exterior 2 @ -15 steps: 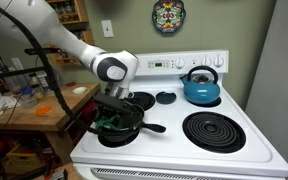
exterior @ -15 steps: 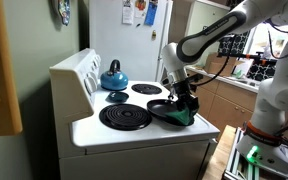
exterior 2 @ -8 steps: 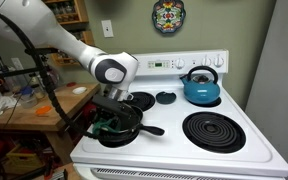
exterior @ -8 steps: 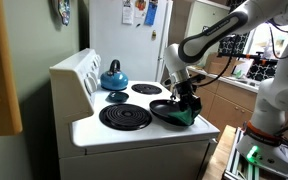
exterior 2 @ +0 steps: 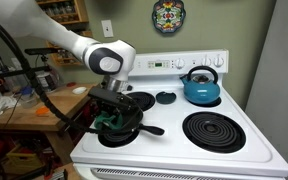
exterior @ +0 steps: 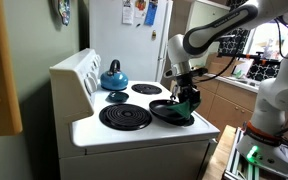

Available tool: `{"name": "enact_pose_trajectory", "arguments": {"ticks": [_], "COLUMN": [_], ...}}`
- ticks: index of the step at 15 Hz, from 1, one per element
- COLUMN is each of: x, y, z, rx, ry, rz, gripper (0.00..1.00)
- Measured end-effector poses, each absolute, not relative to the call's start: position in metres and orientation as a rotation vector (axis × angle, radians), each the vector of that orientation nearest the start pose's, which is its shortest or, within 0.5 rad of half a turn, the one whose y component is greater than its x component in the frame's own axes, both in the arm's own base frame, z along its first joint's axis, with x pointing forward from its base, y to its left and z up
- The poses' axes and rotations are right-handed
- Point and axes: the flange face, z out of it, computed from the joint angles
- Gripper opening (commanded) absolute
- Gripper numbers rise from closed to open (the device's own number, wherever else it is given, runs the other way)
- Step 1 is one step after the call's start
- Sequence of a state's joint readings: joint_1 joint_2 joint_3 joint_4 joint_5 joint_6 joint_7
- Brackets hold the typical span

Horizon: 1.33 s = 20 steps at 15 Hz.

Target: Use the kitchen mitt to move the pan from the back right plate to the back left one

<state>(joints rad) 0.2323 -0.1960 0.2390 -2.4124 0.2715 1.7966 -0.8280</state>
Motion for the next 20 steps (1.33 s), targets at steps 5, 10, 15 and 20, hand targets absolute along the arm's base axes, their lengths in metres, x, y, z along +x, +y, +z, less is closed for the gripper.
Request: {"name": "enact_pose_trajectory", "arguments": {"ticks": [5, 10, 15, 20], "x": [0.372, 0.398, 0.4, 0.434], "y": [0.203, 0.184, 0.183, 0.14], "z": [0.41, 0.452, 0.453, 0.46], "rx": [-2.501, -2.713, -2.712, -2.891], "ry": [-1.685, -1.8, -1.803, -1.526], "rz": [0.436, 0.352, 0.346, 0.194], "gripper": [0.0, 0.0, 0.0, 0.0]}}
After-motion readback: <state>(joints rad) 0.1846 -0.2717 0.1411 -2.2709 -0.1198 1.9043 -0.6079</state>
